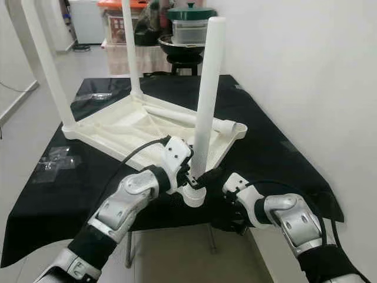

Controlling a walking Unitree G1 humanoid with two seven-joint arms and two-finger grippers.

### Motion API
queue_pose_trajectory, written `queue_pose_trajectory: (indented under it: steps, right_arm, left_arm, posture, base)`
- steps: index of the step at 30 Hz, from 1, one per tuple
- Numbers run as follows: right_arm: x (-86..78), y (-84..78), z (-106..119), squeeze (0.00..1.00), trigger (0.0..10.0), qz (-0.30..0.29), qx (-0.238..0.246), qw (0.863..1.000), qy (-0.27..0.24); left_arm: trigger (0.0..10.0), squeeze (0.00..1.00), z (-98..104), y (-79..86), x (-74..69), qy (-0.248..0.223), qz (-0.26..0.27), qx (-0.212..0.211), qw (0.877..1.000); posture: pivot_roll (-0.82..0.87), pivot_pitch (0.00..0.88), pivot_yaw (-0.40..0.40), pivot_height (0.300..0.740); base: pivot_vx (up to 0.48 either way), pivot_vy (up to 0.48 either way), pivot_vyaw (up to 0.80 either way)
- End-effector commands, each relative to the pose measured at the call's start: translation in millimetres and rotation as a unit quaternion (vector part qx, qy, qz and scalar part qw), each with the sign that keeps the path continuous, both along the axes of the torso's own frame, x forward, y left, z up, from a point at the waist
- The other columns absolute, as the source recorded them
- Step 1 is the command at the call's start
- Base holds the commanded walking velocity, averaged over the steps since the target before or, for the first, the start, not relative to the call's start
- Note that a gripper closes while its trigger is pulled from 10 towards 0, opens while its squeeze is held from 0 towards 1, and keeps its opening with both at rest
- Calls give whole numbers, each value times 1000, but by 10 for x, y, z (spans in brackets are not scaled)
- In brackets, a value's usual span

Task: Building children table

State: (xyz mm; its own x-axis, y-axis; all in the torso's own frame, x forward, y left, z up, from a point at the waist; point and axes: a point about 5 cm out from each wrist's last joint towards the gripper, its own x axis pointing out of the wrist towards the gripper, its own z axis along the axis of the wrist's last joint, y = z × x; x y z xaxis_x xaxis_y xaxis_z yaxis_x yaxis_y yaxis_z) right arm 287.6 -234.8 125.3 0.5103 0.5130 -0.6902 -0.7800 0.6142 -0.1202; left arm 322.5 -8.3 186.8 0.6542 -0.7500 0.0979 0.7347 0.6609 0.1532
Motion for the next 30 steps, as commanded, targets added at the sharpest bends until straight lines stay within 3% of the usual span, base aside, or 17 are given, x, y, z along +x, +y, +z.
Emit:
queue_pose_trajectory:
  steps: [1, 6, 10, 15, 17, 18, 22, 23, 24, 25, 26, 28, 29, 30]
  right_arm:
    - [-8, 29, -10, 0, 10000, 10, 1, 1000, 0]
    - [-12, 23, -4, 0, 10000, 10, 3, 1000, 1]
    - [-22, 14, 0, 0, 10000, 9, 5, 1000, 3]
    - [-29, 11, 1, 0, 10000, 9, 5, 1000, 4]
    - [-37, 5, 0, 0, 10000, 9, 6, 1000, 4]
    - [-42, 0, -3, 0, 10000, 9, 6, 1000, 5]
    - [-42, 0, -3, 0, 10000, 9, 6, 1000, 5]
    - [-42, 2, -6, 0, 10000, 9, 6, 1000, 6]
    - [-42, 2, -6, 0, 10000, 9, 6, 1000, 6]
    - [-48, 13, -14, 0, 10000, 10, 8, 1000, 7]
    - [-48, 13, -14, 0, 10000, 10, 8, 1000, 7]
    - [-58, 32, -30, 0, 10000, 12, 11, 1000, 10]
    - [-58, 32, -30, 0, 10000, 12, 11, 1000, 10]
    - [-64, 39, -36, 0, 10000, 13, 13, 1000, 12]
  left_arm:
    - [10000, 0, -17, 23, 98, 6, 35, -2, 999]
    - [10000, 0, -30, 56, 206, 6, 76, -1, 997]
    - [10000, 0, -61, 198, 329, 10, 151, 0, 988]
    - [10000, 0, -69, 253, 354, 12, 170, -2, 985]
    - [10000, 0, -71, 324, 381, 10, 192, -4, 981]
    - [10000, 0, -62, 436, 399, 5, 219, -8, 976]
    - [10000, 0, -62, 436, 399, 5, 219, -8, 976]
    - [10000, 0, -57, 553, 405, -1, 243, -11, 970]
    - [10000, 0, -57, 553, 405, -1, 243, -11, 970]
    - [10000, 0, -66, 785, 375, -12, 284, -15, 959]
    - [10000, 0, -66, 785, 375, -12, 284, -15, 959]
    - [10000, 0, -88, 1189, 300, -28, 350, -13, 936]
    - [10000, 0, -88, 1189, 300, -28, 350, -13, 936]
    - [10000, 0, -95, 1389, 257, -32, 380, -9, 924]
  posture:
    - [-106, 0, -15, 740]
    - [-112, 0, -14, 740]
    - [-122, 0, -9, 740]
    - [-124, 0, -7, 740]
    - [-120, 0, -5, 740]
    - [-118, 0, -5, 740]
    - [-118, 0, -5, 740]
    - [-110, 0, -6, 740]
    - [-110, 0, -6, 740]
    - [-87, 0, -11, 740]
    - [-87, 0, -11, 740]
    - [-77, 0, -11, 740]
    - [-77, 0, -11, 740]
    - [-67, 0, -15, 740]
  base:
    - [0, 0, 0]
    - [0, 0, 0]
    - [0, 0, 0]
    - [0, 0, 0]
    - [0, 0, 0]
    - [0, 0, 0]
    - [0, 0, 0]
    - [0, 0, 0]
    - [0, 0, 0]
    - [0, 0, 0]
    - [0, 0, 0]
    - [0, 0, 0]
    - [0, 0, 0]
    - [0, 0, 0]
